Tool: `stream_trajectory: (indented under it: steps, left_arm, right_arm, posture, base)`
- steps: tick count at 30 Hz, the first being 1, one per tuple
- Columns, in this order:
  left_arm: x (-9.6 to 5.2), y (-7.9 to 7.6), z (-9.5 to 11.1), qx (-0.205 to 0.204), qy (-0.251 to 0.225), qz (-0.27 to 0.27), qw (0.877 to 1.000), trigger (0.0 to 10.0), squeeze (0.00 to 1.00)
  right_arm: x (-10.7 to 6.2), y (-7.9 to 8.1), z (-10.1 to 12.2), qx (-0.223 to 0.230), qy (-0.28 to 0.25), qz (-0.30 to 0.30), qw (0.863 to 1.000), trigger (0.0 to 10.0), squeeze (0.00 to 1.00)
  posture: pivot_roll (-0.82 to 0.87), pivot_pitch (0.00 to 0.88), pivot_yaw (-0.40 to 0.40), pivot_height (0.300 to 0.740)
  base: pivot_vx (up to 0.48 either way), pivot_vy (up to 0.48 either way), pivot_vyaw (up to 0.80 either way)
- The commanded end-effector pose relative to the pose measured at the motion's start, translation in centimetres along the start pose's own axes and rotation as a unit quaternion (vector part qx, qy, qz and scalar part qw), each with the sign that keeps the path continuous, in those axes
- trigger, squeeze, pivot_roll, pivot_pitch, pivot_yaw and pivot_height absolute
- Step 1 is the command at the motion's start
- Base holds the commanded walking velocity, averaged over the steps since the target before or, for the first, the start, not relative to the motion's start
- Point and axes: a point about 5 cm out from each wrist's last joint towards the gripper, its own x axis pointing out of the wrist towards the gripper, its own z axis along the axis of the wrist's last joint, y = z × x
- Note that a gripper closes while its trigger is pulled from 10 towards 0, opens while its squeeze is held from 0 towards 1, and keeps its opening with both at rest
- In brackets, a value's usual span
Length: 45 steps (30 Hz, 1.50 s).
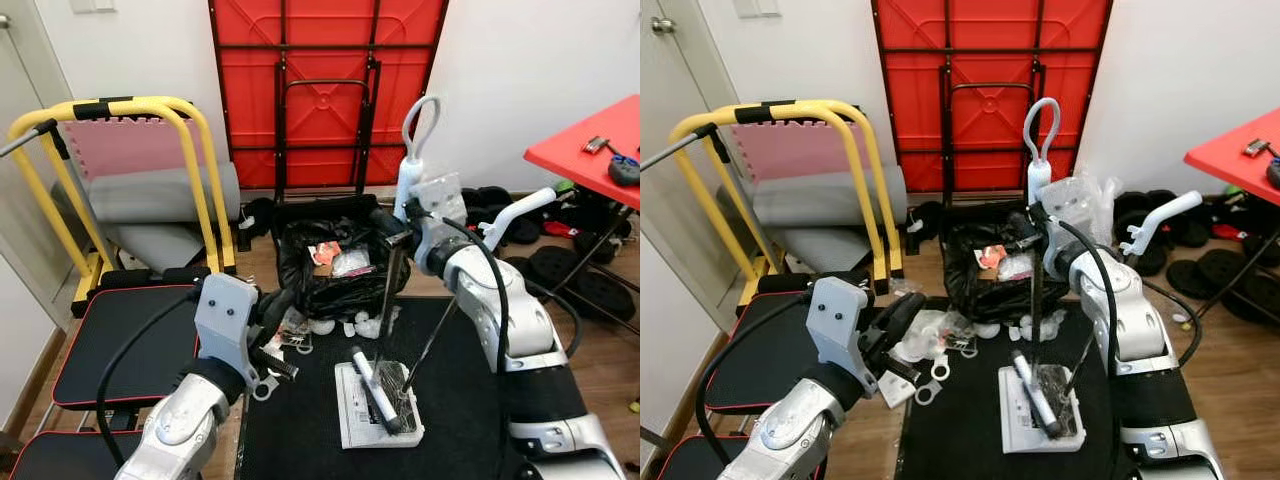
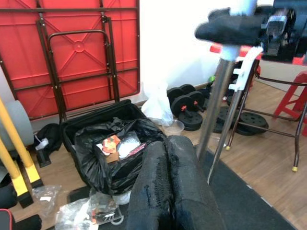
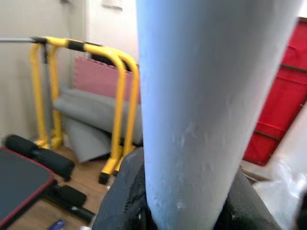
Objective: Sweep floor
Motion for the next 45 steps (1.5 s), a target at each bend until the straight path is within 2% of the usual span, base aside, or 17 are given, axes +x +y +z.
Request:
stream_trajectory:
  steps: [1,4,9,12,16,18,21,28,37,38,40,43,44,45]
  left_arm:
    - [-0.1,0.1,-0.2,-0.001,0.009,0.006,1.000,10.0,0.00]
    - [-0.1,0.1,-0.2,0.000,0.009,0.006,1.000,10.0,0.00]
    - [-0.1,0.0,-0.2,0.000,0.009,0.006,1.000,10.0,0.00]
    - [-0.2,0.0,-0.1,0.000,0.009,0.004,1.000,10.0,0.00]
    - [-0.2,-0.1,-0.1,-0.001,0.011,-0.002,1.000,10.0,0.00]
    - [-0.3,-0.2,-0.1,-0.001,0.011,-0.003,1.000,10.0,0.00]
    - [-0.3,-0.2,0.0,-0.002,0.011,-0.007,1.000,10.0,0.00]
    - [-0.5,-0.4,0.1,-0.002,0.012,-0.010,1.000,10.0,0.00]
    - [-0.8,-0.7,0.4,-0.011,0.013,-0.022,1.000,10.0,0.00]
    - [-0.8,-0.8,0.5,-0.015,0.012,-0.026,0.999,10.0,0.00]
    - [-1.5,-1.7,0.9,-0.025,0.013,-0.047,0.998,10.0,0.00]
    - [-1.9,-2.3,1.2,-0.031,0.015,-0.057,0.998,10.0,0.00]
    - [-2.4,-2.7,1.4,-0.038,0.017,-0.062,0.997,10.0,0.00]
    - [-2.4,-2.7,1.4,-0.038,0.017,-0.062,0.997,10.0,0.00]
  right_arm:
    - [0.0,1.1,2.6,-0.012,-0.074,0.041,0.996,10.0,0.00]
    - [0.0,1.5,2.8,-0.024,-0.078,0.062,0.995,10.0,0.00]
    - [0.1,1.5,2.9,-0.030,-0.083,0.062,0.994,10.0,0.00]
    - [0.2,1.4,2.9,-0.037,-0.082,0.052,0.995,10.0,0.00]
    - [0.4,0.7,2.7,-0.069,-0.072,0.032,0.994,10.0,0.00]
    - [0.4,0.7,2.6,-0.066,-0.070,0.036,0.995,10.0,0.00]
    - [0.4,1.0,2.8,-0.034,-0.071,0.059,0.995,10.0,0.00]
    - [0.7,1.0,2.6,-0.074,-0.059,0.056,0.994,10.0,0.00]
    - [1.1,2.4,3.6,-0.151,-0.093,0.112,0.978,10.0,0.00]
    - [1.2,2.6,3.7,-0.165,-0.096,0.122,0.974,10.0,0.00]
    - [2.1,3.7,4.5,-0.187,-0.125,0.156,0.962,10.0,0.00]
    - [2.7,4.2,5.1,-0.175,-0.144,0.170,0.959,10.0,0.00]
    - [2.9,4.5,5.4,-0.127,-0.153,0.199,0.960,10.0,0.00]
    - [2.9,4.5,5.4,-0.127,-0.153,0.199,0.960,10.0,0.00]
  posture:
    - [-0.08,0.017,-0.068,0.740]
    - [-0.07,0.018,-0.068,0.740]
    - [-0.07,0.021,-0.068,0.740]
    - [-0.07,0.025,-0.067,0.740]
    - [-0.07,0.033,-0.063,0.740]
    - [-0.07,0.036,-0.062,0.740]
    - [-0.07,0.040,-0.063,0.740]
    - [-0.07,0.052,-0.061,0.740]
    - [-0.07,0.086,-0.055,0.740]
    - [-0.07,0.086,-0.055,0.740]
    - [-0.05,0.143,-0.062,0.740]
    - [-0.05,0.148,-0.062,0.740]
    - [-0.04,0.176,-0.066,0.740]
    - [-0.04,0.176,-0.066,0.740]
  base:
    - [0.247,0.000,0.00]
    - [0.259,0.000,0.76]
    - [0.272,0.000,0.74]
    - [0.292,0.000,0.00]
    - [0.300,0.000,0.00]
    - [0.304,0.000,0.00]
    - [0.303,0.000,0.00]
    - [0.300,0.000,0.00]
    - [0.232,0.000,0.00]
    - [0.000,0.000,0.00]
    - [0.000,0.000,0.00]
    - [0.000,0.000,0.00]
    - [0.000,0.000,0.00]
    - [0.000,0.000,0.00]
